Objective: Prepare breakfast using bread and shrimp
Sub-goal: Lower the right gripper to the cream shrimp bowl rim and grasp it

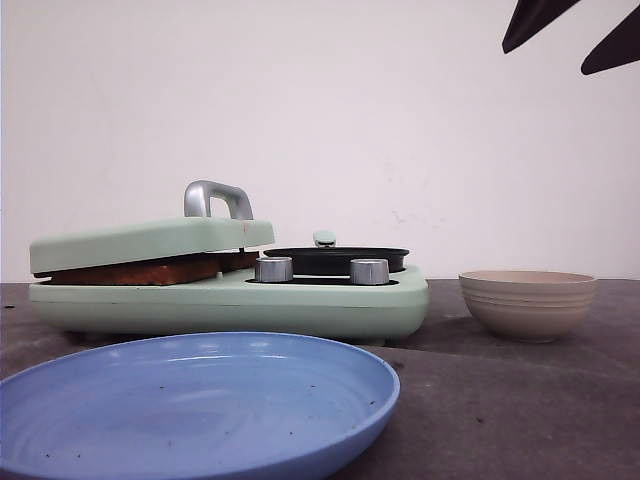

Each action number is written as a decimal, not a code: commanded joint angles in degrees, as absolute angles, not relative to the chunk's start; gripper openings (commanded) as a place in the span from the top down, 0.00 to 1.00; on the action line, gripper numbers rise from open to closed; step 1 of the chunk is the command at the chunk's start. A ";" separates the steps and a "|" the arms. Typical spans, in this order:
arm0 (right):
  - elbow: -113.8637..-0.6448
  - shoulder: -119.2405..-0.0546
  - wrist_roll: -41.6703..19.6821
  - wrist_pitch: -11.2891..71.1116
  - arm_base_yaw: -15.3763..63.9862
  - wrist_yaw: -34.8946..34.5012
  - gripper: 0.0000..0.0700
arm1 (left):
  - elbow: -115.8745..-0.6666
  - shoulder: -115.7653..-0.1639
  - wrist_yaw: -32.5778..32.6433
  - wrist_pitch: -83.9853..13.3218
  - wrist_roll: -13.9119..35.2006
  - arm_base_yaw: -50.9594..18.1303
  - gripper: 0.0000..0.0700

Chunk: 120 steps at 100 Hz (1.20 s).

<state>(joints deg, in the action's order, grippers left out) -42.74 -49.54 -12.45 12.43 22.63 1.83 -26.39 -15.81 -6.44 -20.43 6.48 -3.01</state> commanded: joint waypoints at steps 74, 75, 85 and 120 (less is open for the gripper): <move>-78.76 -93.76 -8.58 45.39 1.63 -10.07 0.26 | -26.41 -15.86 -6.42 -21.12 6.96 -2.96 0.95; -78.76 -93.97 -8.58 45.23 1.61 -10.07 0.27 | -26.39 -15.86 -6.42 -21.12 6.96 -2.96 0.95; -78.76 -96.27 -8.54 44.73 1.34 -10.11 0.32 | -26.39 -15.86 -6.42 -21.10 6.96 -2.96 0.95; -78.76 -104.66 -8.19 43.51 0.93 -10.09 0.32 | -26.41 -15.86 -6.44 -21.10 6.96 -2.96 0.95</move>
